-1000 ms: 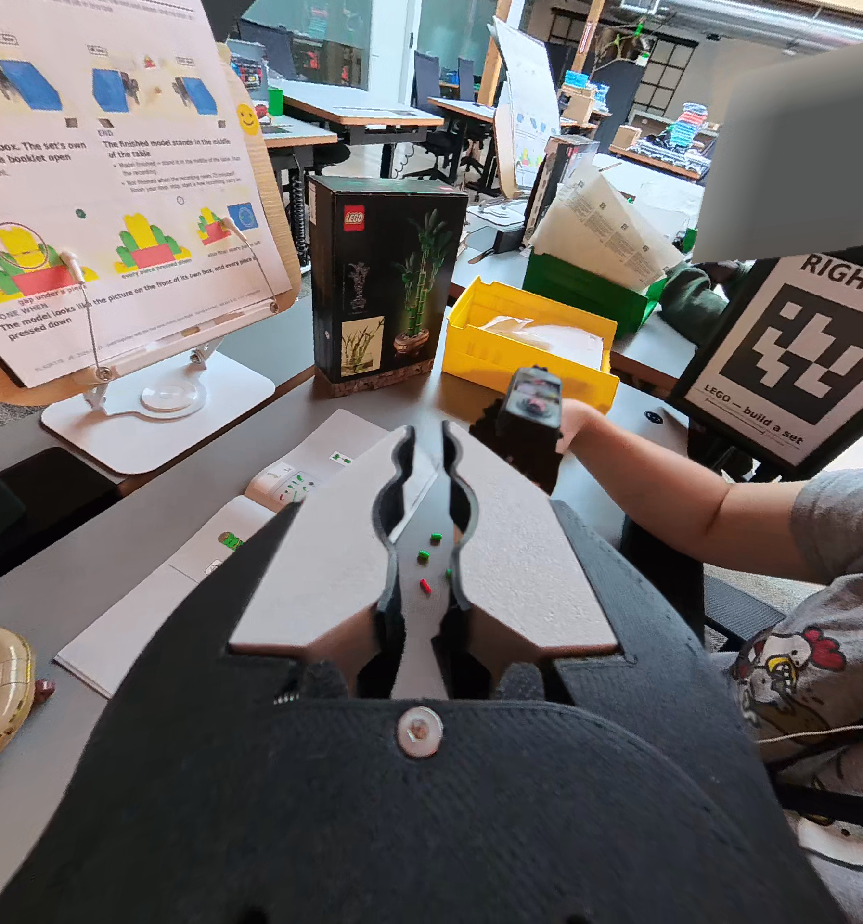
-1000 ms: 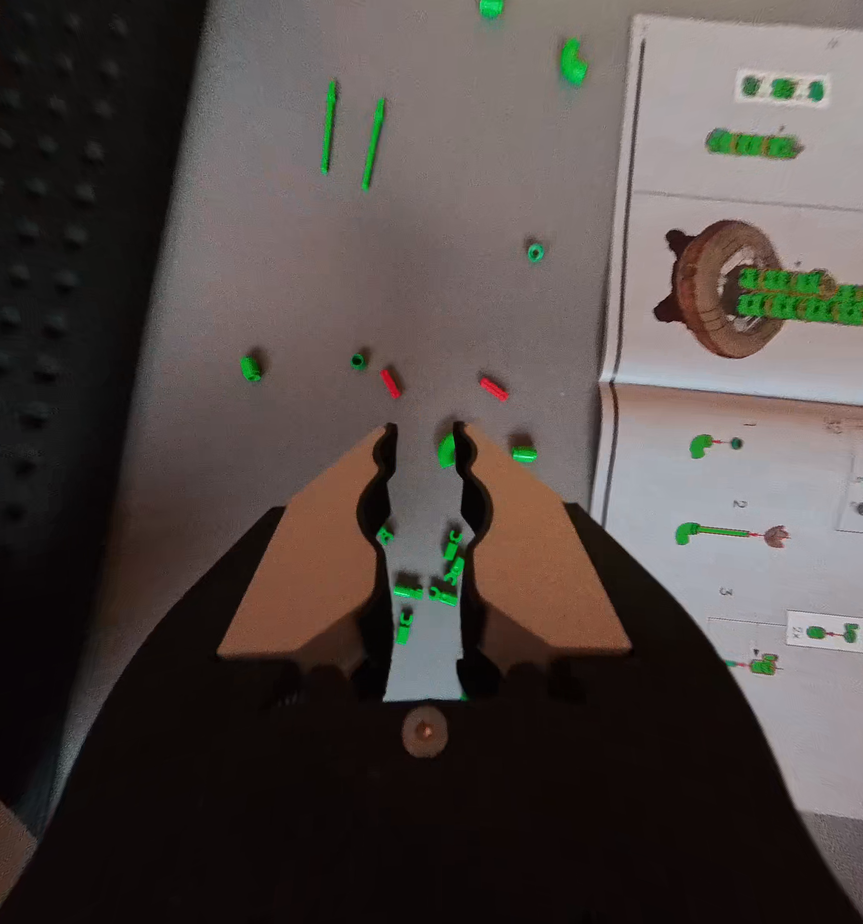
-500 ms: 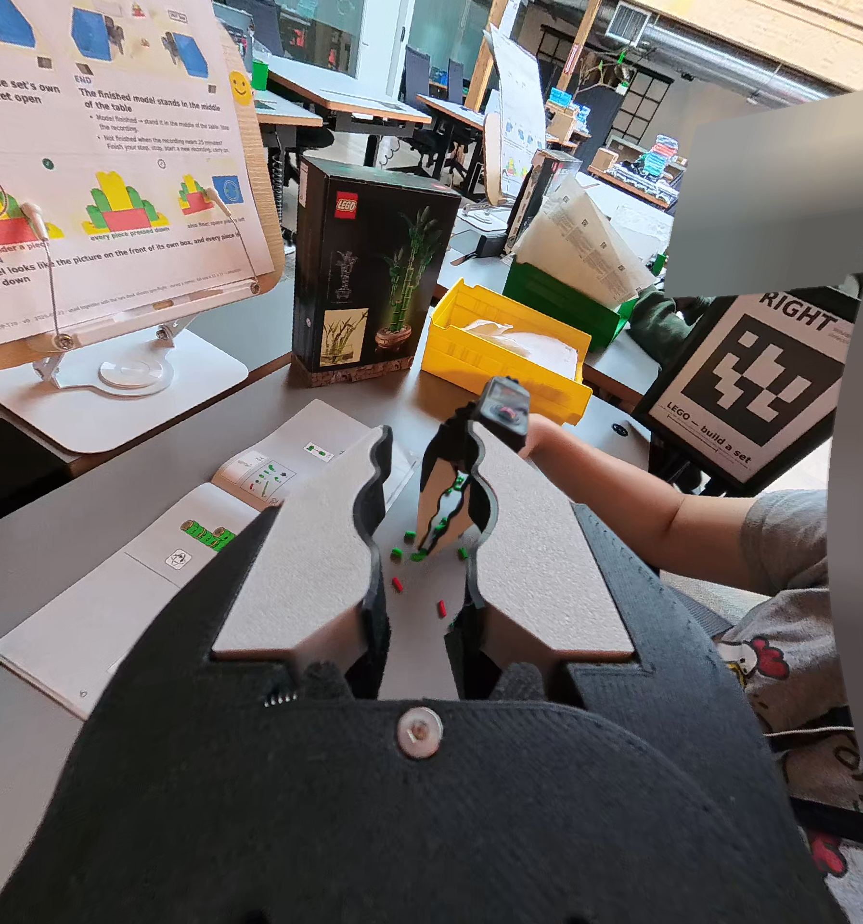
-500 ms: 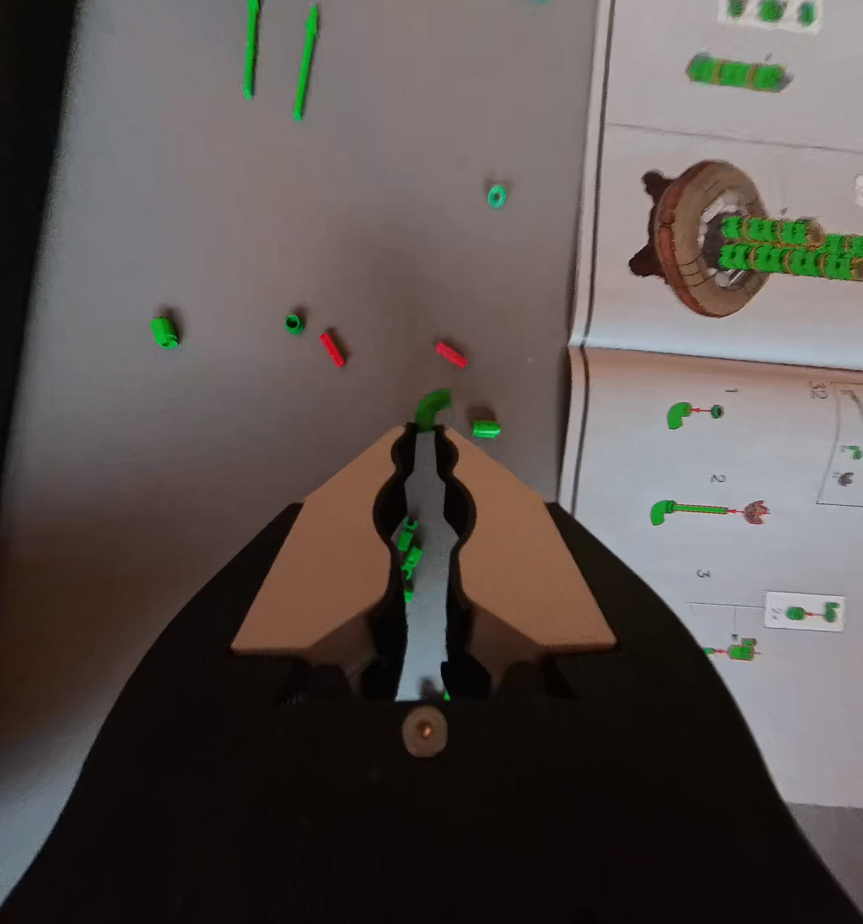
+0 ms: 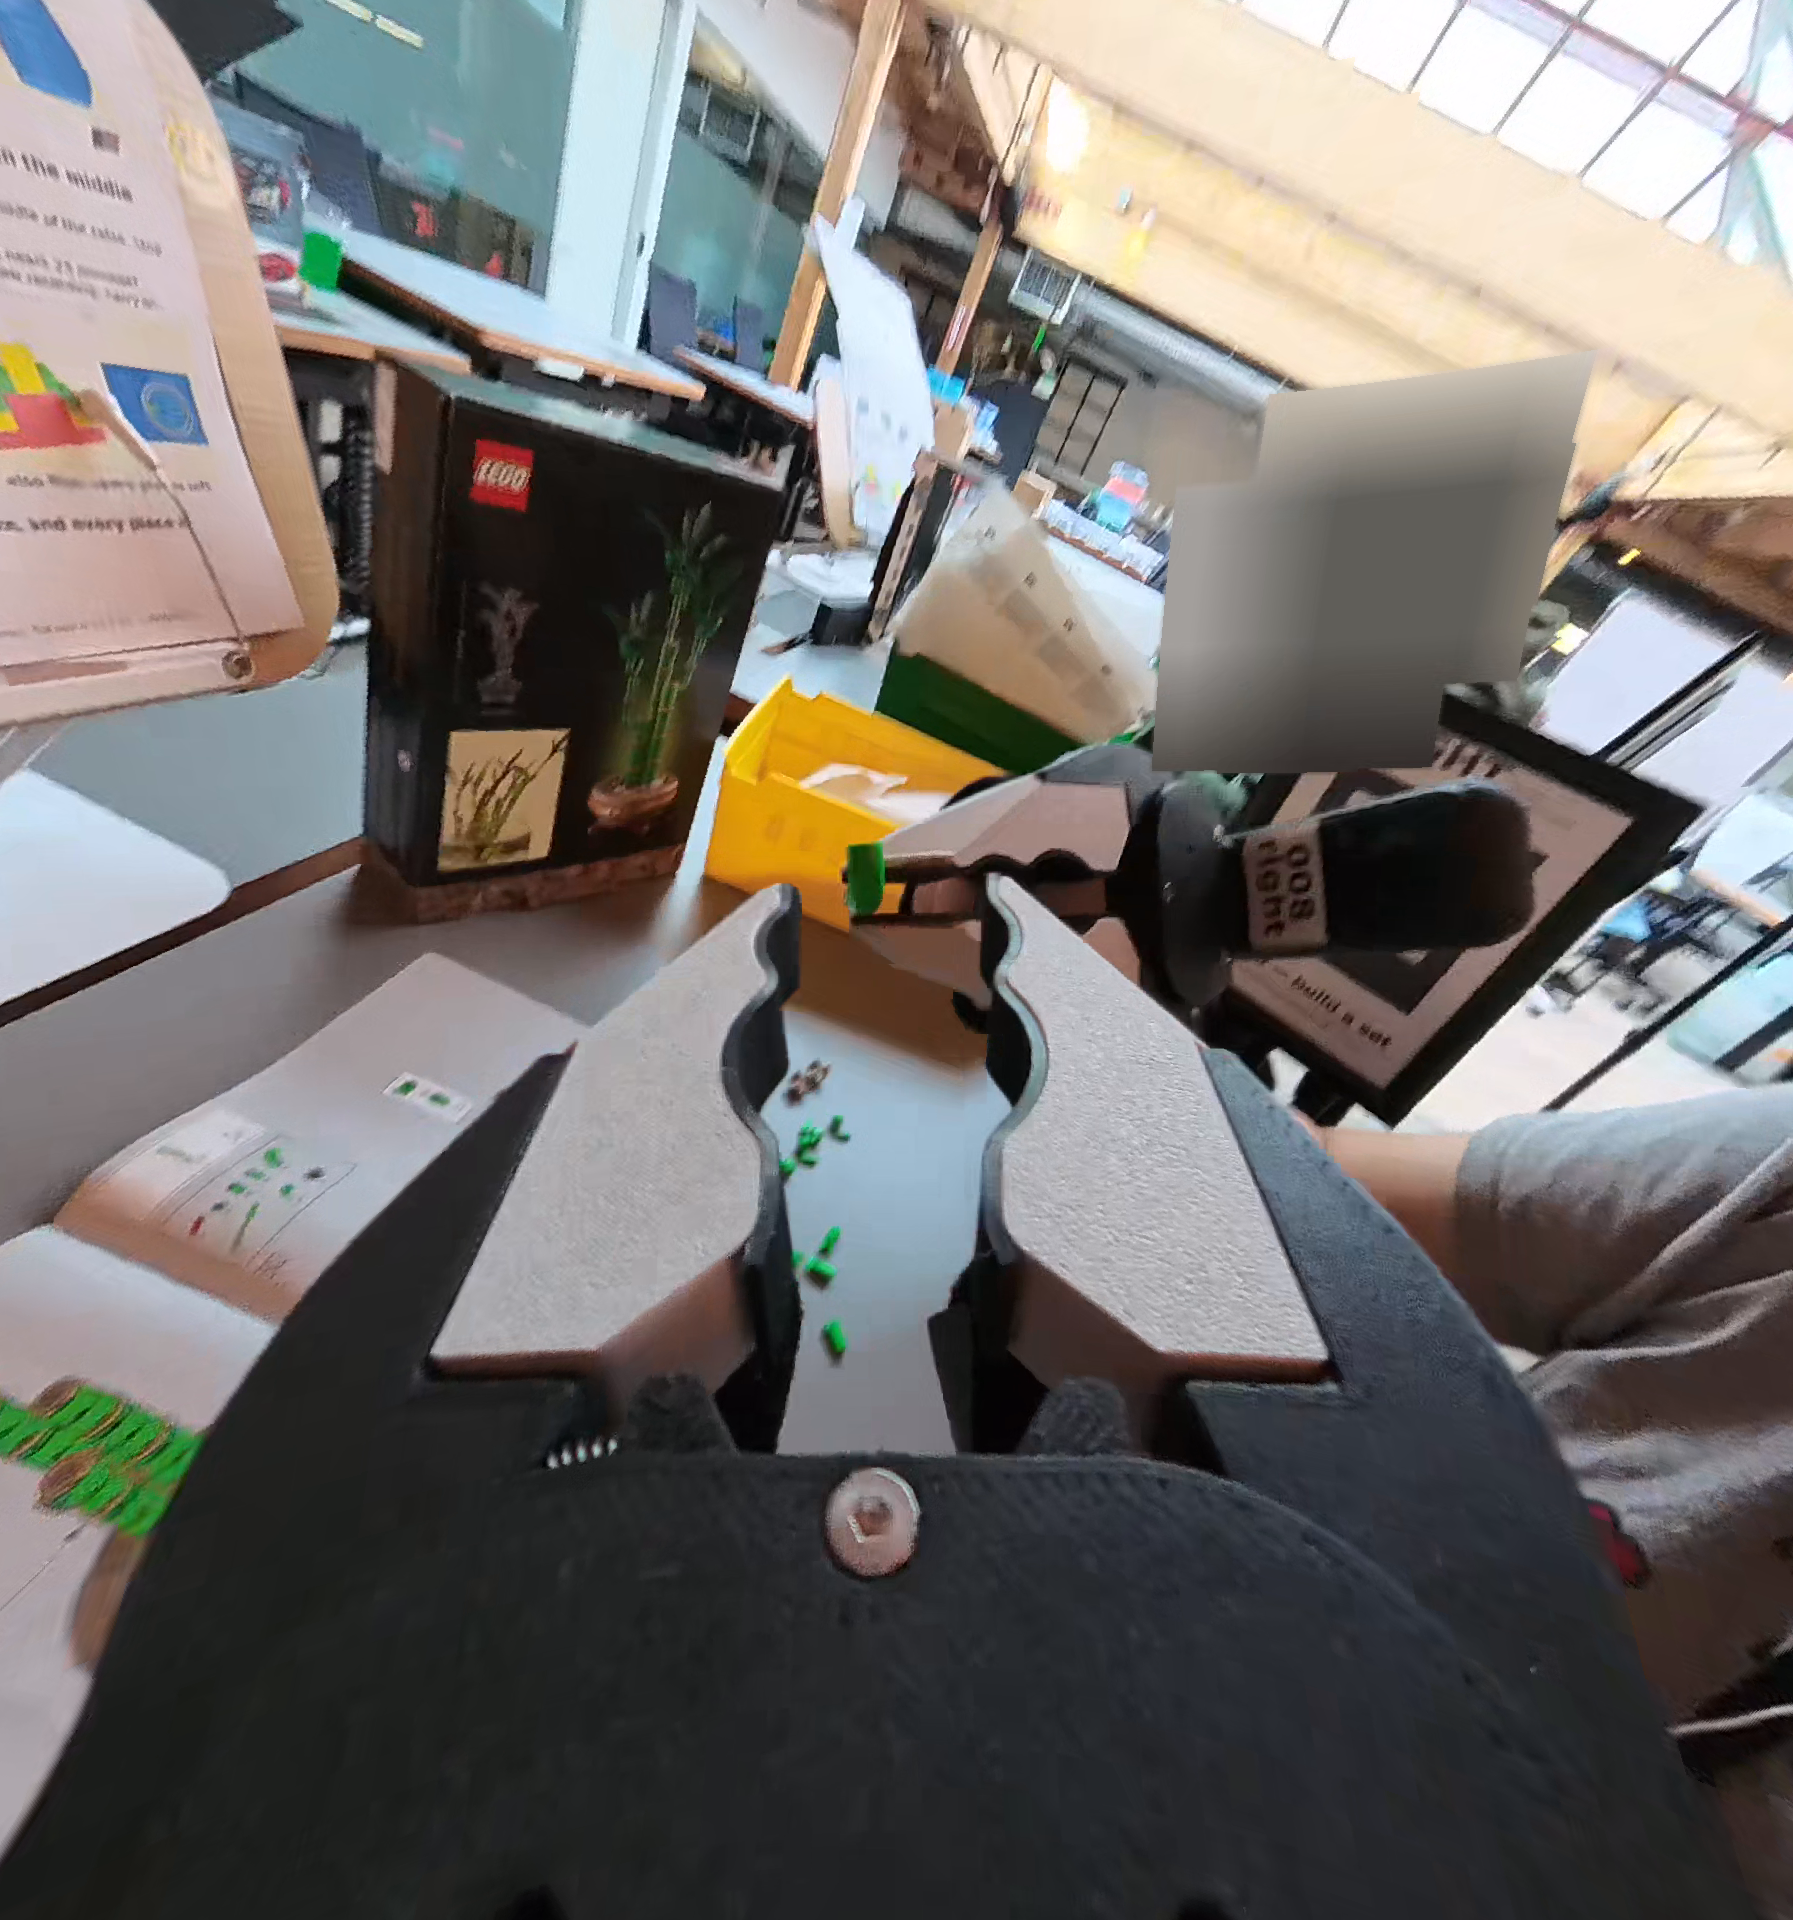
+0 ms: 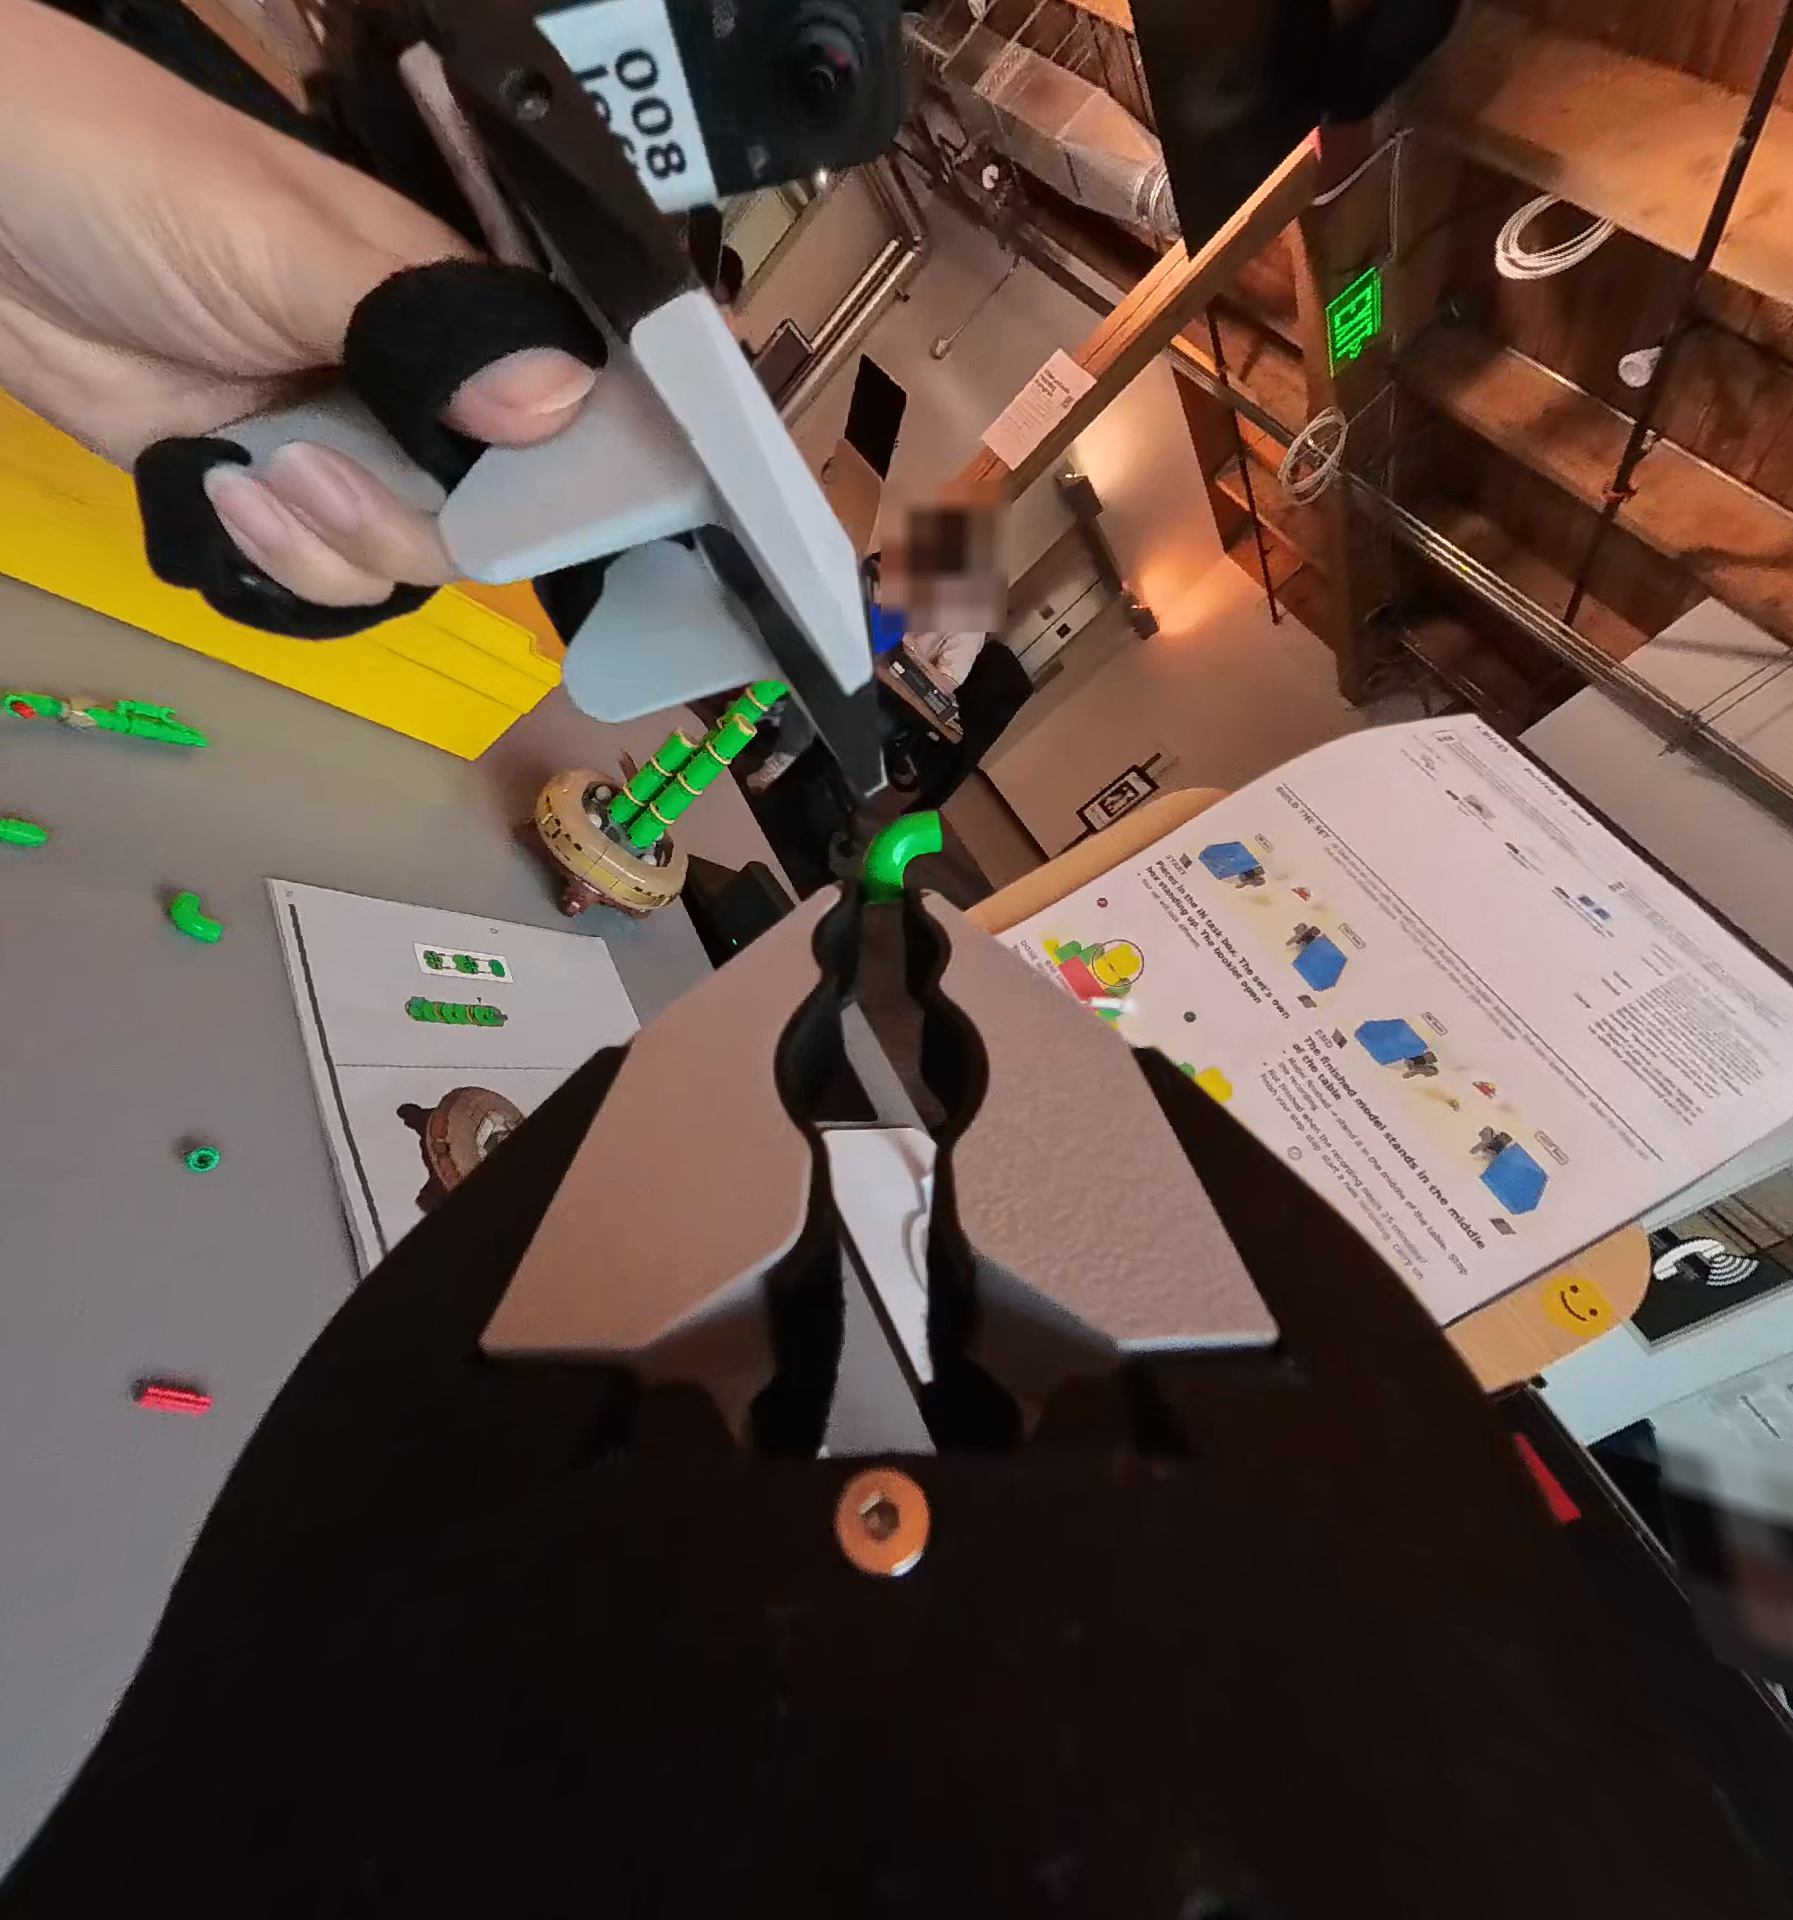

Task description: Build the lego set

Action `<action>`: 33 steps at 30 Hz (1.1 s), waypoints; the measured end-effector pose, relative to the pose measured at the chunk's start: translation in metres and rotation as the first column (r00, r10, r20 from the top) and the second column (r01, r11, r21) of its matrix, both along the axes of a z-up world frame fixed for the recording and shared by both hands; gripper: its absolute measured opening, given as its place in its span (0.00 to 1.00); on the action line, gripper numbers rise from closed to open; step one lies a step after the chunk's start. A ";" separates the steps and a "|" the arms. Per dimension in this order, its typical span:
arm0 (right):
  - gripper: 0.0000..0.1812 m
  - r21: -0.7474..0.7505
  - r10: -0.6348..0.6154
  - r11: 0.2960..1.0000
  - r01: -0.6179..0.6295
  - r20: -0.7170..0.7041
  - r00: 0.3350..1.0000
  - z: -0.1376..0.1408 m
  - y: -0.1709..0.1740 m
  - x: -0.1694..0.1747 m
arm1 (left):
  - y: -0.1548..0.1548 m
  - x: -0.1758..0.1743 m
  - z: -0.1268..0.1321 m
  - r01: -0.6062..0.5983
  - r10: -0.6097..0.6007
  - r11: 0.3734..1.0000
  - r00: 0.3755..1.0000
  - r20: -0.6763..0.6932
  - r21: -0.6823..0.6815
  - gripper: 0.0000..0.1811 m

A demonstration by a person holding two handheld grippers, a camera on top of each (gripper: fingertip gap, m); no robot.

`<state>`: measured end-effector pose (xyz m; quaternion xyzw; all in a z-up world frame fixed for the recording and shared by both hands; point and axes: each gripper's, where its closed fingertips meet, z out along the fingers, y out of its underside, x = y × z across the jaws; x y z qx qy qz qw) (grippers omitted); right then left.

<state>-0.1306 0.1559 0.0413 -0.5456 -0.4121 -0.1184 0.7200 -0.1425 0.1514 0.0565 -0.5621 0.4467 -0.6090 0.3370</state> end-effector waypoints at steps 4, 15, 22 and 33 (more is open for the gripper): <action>0.02 0.022 -0.009 1.000 0.010 -0.037 0.999 0.008 -0.003 -0.002 | 0.003 -0.002 0.009 0.008 -0.004 0.999 0.997 0.078 -0.050 0.17; 0.02 0.050 -0.024 0.998 0.023 0.030 0.999 0.005 -0.004 -0.011 | 0.000 0.010 -0.004 -0.020 0.017 0.999 0.996 0.089 0.037 0.07; 0.02 0.046 -0.038 0.998 0.037 0.030 0.999 0.002 -0.001 -0.012 | -0.003 0.011 -0.007 0.002 -0.006 0.999 0.996 0.085 0.043 0.02; 0.13 -0.138 0.086 0.985 -0.099 -0.097 0.992 -0.022 0.010 -0.021 | 0.026 -0.026 0.024 -0.098 0.085 0.992 0.985 0.147 0.082 0.03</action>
